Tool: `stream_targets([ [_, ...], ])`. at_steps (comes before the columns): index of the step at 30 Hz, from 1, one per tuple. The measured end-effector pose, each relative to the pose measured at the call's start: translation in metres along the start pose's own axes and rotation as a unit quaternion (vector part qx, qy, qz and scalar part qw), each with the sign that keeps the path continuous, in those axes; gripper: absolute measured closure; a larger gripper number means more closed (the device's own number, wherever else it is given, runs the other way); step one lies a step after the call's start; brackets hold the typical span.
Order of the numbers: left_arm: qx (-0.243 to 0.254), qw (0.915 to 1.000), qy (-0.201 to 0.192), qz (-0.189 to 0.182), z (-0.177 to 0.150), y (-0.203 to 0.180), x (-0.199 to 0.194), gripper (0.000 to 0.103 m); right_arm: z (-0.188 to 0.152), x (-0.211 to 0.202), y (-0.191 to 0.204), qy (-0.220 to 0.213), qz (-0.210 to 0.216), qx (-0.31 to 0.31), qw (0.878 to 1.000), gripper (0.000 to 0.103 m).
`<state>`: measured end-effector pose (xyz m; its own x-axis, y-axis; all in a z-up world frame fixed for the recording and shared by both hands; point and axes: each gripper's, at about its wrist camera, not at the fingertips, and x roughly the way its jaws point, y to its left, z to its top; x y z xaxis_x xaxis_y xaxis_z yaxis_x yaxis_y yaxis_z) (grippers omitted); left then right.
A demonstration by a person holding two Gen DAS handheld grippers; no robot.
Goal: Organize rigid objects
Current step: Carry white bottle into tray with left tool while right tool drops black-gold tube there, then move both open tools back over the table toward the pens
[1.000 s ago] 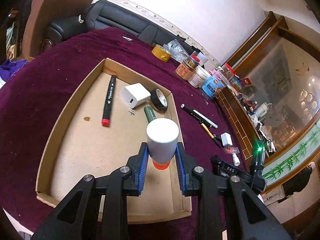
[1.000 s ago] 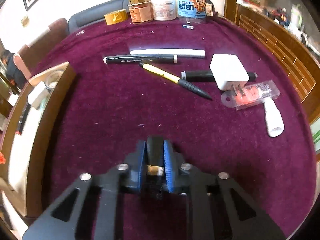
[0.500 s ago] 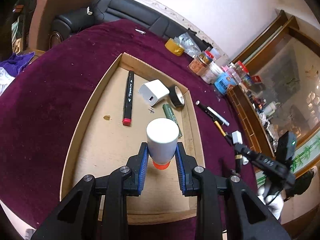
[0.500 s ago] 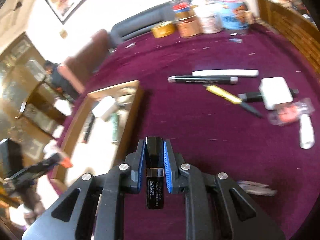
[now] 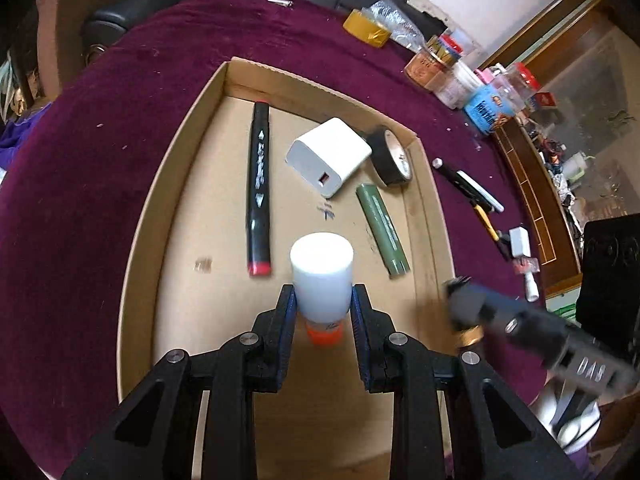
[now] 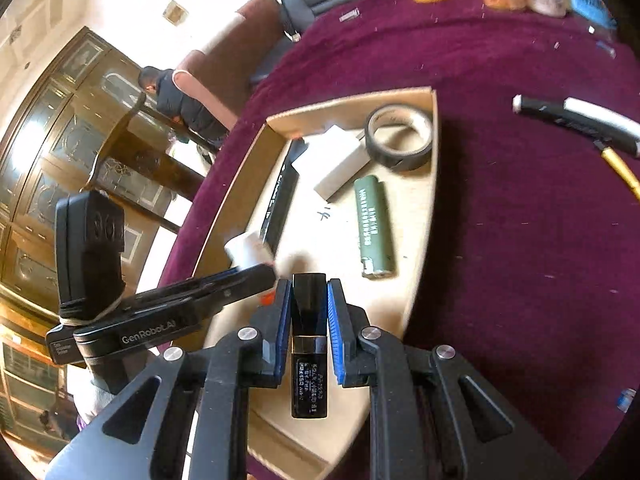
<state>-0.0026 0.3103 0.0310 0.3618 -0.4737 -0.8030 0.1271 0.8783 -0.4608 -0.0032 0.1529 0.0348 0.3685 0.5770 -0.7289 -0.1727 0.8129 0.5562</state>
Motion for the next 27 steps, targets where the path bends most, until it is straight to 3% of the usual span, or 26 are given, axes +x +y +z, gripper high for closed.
stream_targets([
  [5,-0.032,0.9995,0.003,0.001,0.011,0.009,0.016,0.078,0.008,0.022,-0.003,0.009,-0.011,0.013,1.0,0.088],
  [9,-0.052,0.9978,-0.024,-0.032,0.007,0.016,0.005,0.063,0.011,0.029,-0.006,0.012,-0.022,0.012,1.0,0.088],
  [13,-0.047,0.9969,-0.058,-0.026,-0.003,0.016,-0.017,0.056,0.016,0.03,0.0,0.004,-0.046,-0.006,0.999,0.086],
  [15,-0.048,0.9957,-0.075,-0.022,-0.01,0.019,-0.028,0.045,0.019,0.026,0.0,-0.002,-0.049,-0.009,0.999,0.086],
  [21,-0.06,0.9932,-0.098,-0.019,-0.025,0.024,-0.047,0.041,0.022,0.012,0.011,-0.027,-0.063,-0.038,0.997,0.085],
  [27,-0.071,0.9903,-0.118,-0.018,-0.032,0.016,-0.054,0.041,0.013,-0.035,0.008,-0.08,-0.088,-0.058,0.991,0.081],
])
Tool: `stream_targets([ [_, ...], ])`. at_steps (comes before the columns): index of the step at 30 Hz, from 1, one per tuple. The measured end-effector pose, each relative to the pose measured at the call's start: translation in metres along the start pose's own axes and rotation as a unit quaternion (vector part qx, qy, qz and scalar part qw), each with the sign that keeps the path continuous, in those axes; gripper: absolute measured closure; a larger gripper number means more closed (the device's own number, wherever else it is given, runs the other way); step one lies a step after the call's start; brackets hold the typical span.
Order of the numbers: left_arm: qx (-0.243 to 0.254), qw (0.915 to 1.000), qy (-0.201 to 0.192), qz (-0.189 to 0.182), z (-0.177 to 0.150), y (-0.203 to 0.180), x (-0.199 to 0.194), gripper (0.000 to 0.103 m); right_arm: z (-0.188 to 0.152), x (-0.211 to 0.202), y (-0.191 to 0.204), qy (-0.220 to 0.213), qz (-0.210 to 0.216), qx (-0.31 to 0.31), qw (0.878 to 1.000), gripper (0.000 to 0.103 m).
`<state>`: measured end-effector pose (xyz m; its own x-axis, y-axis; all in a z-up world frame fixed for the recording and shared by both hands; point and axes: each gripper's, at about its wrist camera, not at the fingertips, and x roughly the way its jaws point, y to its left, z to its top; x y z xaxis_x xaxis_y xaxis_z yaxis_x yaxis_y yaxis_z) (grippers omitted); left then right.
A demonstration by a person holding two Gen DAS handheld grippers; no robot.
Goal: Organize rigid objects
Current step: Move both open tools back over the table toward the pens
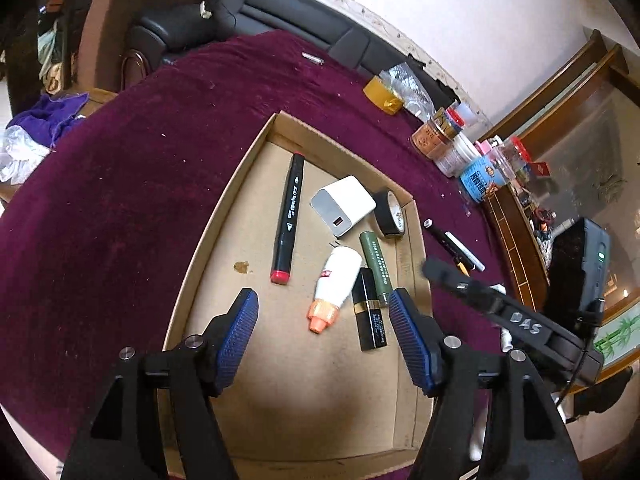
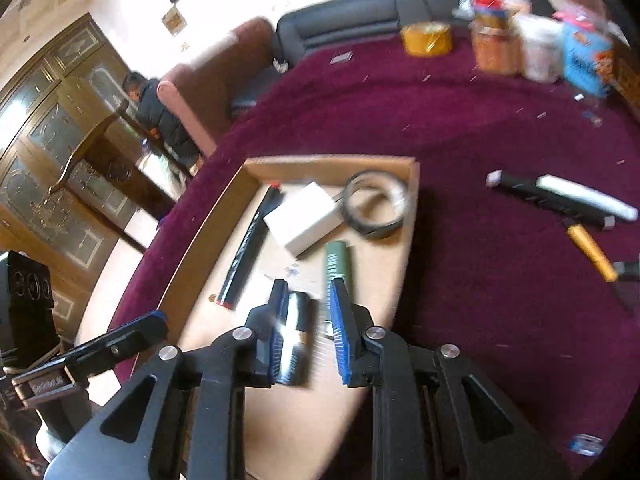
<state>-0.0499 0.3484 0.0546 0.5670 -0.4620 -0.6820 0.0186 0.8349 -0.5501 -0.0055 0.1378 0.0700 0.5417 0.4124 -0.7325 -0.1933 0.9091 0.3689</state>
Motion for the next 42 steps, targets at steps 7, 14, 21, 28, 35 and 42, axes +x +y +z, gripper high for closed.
stream_targets([
  [7,0.05,0.9962,-0.059,0.04,-0.018,-0.026,-0.027,0.041,-0.028,-0.104,-0.061,-0.133,-0.116,0.001,0.984,0.031],
  [14,0.111,0.9921,-0.047,-0.034,-0.048,-0.084,-0.036,0.036,-0.094,-0.161,-0.206,-0.098,-0.182,0.188,0.96,0.014],
  [21,0.177,0.981,0.027,-0.075,-0.082,-0.15,0.003,0.036,-0.148,-0.174,-0.232,-0.077,-0.152,0.222,0.96,0.014],
  [28,0.201,0.9754,0.053,-0.072,-0.104,-0.177,0.011,0.036,-0.146,-0.13,-0.17,-0.031,-0.188,0.071,0.979,0.026],
  [35,0.193,0.9783,0.049,-0.056,-0.105,-0.169,0.006,0.036,-0.126,-0.084,-0.127,0.01,-0.214,-0.018,0.977,0.085],
  [42,0.194,0.9768,0.067,-0.062,-0.111,-0.171,0.017,0.036,-0.102,-0.062,-0.122,0.021,-0.099,0.0,0.995,0.084],
])
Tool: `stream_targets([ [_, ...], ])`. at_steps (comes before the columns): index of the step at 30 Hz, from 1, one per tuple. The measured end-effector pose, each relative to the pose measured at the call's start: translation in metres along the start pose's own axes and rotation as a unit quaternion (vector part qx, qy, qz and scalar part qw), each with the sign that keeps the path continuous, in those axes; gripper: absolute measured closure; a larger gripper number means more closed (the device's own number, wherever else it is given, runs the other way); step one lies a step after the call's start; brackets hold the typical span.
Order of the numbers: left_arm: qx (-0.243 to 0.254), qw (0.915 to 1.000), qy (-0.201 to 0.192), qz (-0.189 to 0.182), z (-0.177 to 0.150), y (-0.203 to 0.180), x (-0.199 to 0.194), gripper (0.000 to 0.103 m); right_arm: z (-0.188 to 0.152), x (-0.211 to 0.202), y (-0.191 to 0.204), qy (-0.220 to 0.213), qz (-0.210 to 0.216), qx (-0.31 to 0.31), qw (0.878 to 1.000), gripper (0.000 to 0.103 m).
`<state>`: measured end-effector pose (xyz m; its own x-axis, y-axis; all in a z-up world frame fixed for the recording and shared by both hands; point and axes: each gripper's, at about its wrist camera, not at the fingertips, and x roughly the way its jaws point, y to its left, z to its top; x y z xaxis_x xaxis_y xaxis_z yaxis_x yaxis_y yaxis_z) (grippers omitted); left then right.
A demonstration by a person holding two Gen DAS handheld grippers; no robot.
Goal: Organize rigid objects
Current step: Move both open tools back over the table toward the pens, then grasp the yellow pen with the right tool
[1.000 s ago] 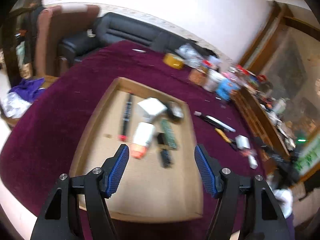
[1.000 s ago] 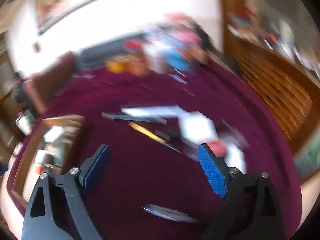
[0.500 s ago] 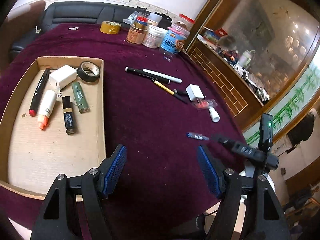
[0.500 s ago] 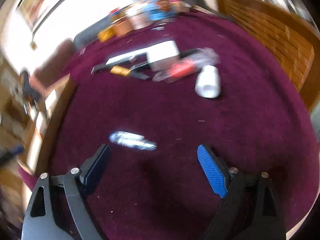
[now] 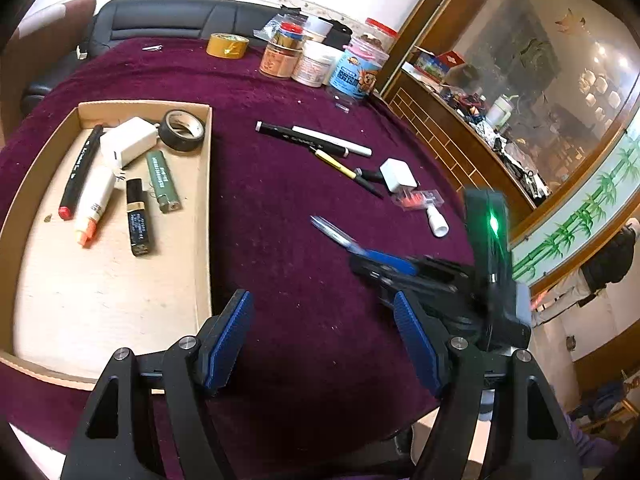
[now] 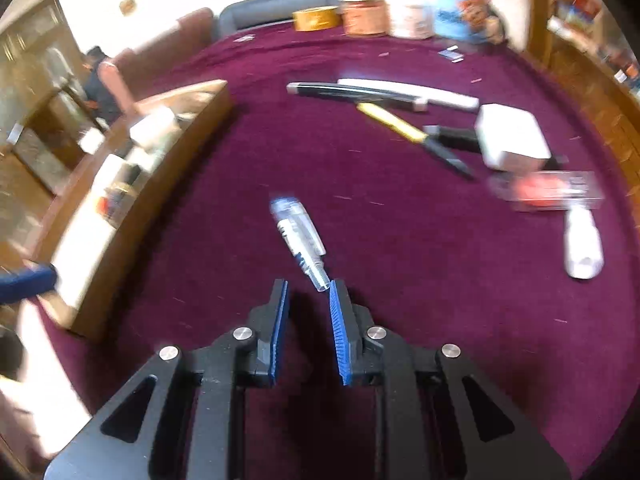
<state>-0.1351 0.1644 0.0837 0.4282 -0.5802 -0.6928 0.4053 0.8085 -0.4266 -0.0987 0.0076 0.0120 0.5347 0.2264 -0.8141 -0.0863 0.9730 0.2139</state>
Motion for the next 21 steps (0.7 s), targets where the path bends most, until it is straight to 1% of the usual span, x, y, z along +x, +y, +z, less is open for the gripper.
stream_targets([
  [2,0.003,1.0,0.0,-0.001,-0.001,0.0,-0.002,0.036,0.006,-0.009,-0.002,-0.013,0.023,0.019,0.999,0.084],
  [4,0.004,1.0,-0.003,0.0,0.0,0.001,-0.004,0.036,0.011,-0.022,-0.012,-0.037,0.029,0.034,0.998,0.084],
  [6,0.004,1.0,-0.004,-0.001,0.0,0.002,-0.004,0.036,0.016,-0.029,-0.024,-0.05,0.013,0.047,0.998,0.084],
  [7,0.005,1.0,-0.003,-0.002,0.0,0.002,-0.003,0.036,0.023,-0.032,-0.034,-0.055,-0.002,0.055,0.997,0.084],
  [10,0.006,0.9999,0.004,-0.007,0.001,-0.002,0.004,0.036,0.045,-0.026,-0.047,-0.064,-0.018,0.06,0.996,0.084],
  [13,0.012,0.9998,0.014,-0.012,-0.002,-0.008,0.01,0.036,0.073,-0.008,-0.051,-0.059,-0.047,0.034,0.997,0.084],
  [15,0.018,0.9996,0.019,-0.01,-0.003,-0.013,0.011,0.036,0.091,0.011,-0.045,-0.049,-0.06,0.008,0.997,0.084],
  [18,0.022,0.9995,0.023,-0.002,-0.006,-0.016,0.01,0.036,0.102,0.037,-0.043,-0.021,-0.066,-0.006,0.998,0.084],
  [20,0.023,0.9994,0.026,0.004,-0.007,-0.015,0.009,0.036,0.106,0.057,-0.045,0.004,-0.07,-0.002,0.998,0.085],
  [21,0.023,0.9994,0.026,0.006,-0.007,-0.015,0.009,0.036,0.106,0.061,-0.045,0.007,-0.07,0.002,0.998,0.084],
])
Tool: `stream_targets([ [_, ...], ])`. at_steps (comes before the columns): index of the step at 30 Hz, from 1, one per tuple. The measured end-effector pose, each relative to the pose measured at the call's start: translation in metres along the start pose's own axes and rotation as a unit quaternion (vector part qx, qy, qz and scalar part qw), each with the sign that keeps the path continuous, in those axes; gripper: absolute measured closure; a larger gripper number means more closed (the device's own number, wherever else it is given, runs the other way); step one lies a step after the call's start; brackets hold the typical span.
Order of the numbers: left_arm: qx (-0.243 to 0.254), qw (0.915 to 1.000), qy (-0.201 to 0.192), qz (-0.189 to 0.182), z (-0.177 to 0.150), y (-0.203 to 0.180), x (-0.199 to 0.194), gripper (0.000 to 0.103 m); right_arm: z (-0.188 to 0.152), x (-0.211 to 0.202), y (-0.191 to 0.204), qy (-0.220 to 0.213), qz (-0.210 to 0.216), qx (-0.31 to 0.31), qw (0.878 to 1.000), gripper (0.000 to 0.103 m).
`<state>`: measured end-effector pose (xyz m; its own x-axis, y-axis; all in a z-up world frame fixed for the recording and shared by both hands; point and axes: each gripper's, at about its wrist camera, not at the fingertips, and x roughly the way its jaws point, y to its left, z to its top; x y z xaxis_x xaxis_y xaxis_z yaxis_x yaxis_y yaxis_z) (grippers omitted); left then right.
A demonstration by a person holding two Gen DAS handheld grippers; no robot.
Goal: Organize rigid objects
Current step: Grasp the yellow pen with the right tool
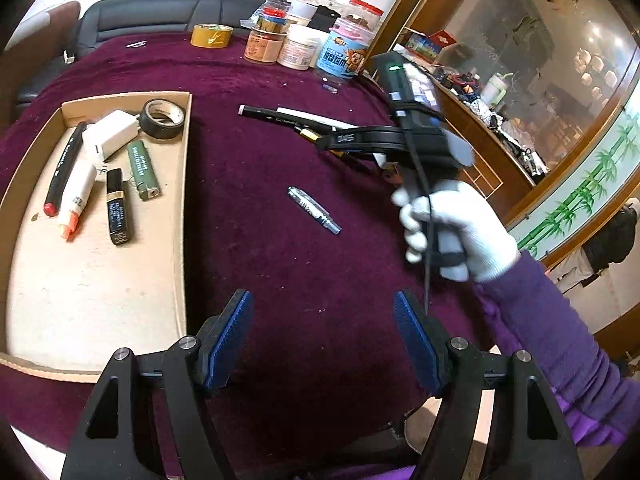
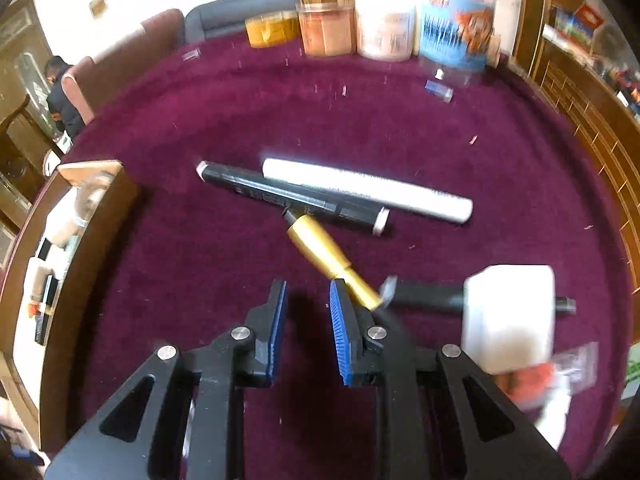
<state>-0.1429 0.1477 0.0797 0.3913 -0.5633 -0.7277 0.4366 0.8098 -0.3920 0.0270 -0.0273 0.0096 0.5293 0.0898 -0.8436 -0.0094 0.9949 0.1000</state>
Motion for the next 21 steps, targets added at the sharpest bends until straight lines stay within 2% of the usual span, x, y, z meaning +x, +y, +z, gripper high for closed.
stream_targets([
  [3,-0.003,1.0,0.0,0.004,0.0,0.002,0.0,0.036,-0.003,-0.005,-0.004,0.003,0.019,0.018,1.0,0.085],
  [4,-0.007,1.0,0.001,0.004,0.001,0.003,0.001,0.036,-0.006,-0.009,-0.006,0.007,0.027,0.024,0.999,0.093],
  [6,-0.013,0.9999,0.003,0.002,0.002,0.005,0.004,0.036,-0.016,-0.016,-0.011,0.02,0.046,0.039,0.998,0.099],
  [12,-0.015,0.9998,0.015,-0.005,0.003,0.004,0.014,0.036,-0.061,-0.043,-0.023,0.039,0.094,0.063,0.993,0.1],
  [15,-0.018,0.9996,0.021,-0.004,0.005,0.004,0.018,0.036,-0.079,-0.053,-0.031,0.046,0.134,0.074,0.987,0.099],
  [17,-0.022,0.9994,0.025,-0.007,0.006,0.004,0.021,0.036,-0.08,-0.061,-0.037,0.023,0.136,0.078,0.987,0.099],
  [20,-0.025,0.9991,0.033,-0.013,0.006,0.0,0.028,0.036,-0.062,-0.07,-0.041,-0.013,0.111,0.075,0.991,0.089],
  [21,-0.024,0.999,0.036,-0.014,0.006,-0.002,0.029,0.036,-0.052,-0.07,-0.041,-0.023,0.112,0.075,0.991,0.076],
])
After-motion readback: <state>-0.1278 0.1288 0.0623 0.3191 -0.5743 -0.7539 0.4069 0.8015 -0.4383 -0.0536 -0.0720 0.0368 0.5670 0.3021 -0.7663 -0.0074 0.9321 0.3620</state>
